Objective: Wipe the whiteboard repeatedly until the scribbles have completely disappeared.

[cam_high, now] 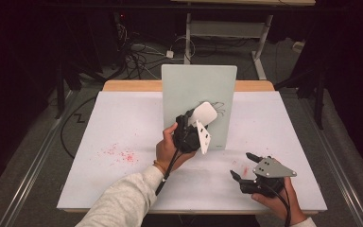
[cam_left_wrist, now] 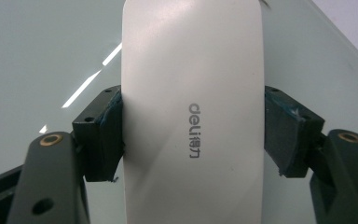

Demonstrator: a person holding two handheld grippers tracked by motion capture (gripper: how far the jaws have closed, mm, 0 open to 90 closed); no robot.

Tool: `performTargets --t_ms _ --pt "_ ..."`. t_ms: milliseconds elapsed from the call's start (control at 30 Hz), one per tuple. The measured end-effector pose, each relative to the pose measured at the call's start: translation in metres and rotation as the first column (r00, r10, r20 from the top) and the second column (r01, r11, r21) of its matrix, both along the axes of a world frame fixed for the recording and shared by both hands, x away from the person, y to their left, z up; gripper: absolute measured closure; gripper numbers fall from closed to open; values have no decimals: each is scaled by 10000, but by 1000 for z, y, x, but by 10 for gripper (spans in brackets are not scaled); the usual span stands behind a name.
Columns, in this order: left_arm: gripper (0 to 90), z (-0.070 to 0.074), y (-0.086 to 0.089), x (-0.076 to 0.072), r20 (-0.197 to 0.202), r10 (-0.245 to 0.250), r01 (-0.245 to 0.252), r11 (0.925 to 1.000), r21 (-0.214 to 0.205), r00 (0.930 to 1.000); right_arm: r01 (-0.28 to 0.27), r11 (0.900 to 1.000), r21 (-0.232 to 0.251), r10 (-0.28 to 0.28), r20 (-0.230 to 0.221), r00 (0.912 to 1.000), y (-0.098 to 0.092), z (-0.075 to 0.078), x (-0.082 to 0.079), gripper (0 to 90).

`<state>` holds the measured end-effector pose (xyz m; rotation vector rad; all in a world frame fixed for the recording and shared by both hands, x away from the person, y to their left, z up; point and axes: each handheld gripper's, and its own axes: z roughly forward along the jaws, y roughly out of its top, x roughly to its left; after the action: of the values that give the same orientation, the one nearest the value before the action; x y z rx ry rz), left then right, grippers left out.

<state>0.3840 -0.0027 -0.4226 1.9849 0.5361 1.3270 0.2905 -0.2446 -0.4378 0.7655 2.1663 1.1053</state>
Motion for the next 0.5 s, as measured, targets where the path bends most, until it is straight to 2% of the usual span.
performTargets --t_ms 33,200,267,400,467,500 --pt "291 14 1 5 220 173 -169 9998 -145 9996 11 10000 26 -11 -3 10000 0 0 0 232" --pt "291 31 6 12 236 223 -213 9988 -445 9995 4 10000 27 -4 28 10000 0 0 0 232" --pt "291 29 5 12 309 319 -306 9986 -425 9990 -9 10000 23 9 37 10000 0 0 0 232" --pt "291 12 -3 6 280 239 -233 9995 -227 9993 -20 10000 42 20 38 10000 0 1 -1 232" --pt "290 -1 -10 1 420 75 -85 9996 253 9991 -55 10000 6 55 58 10000 0 0 -1 232" --pt "290 -8 -14 -2 254 38 -45 9995 312 9997 -62 10000 22 61 61 10000 0 0 -1 231"
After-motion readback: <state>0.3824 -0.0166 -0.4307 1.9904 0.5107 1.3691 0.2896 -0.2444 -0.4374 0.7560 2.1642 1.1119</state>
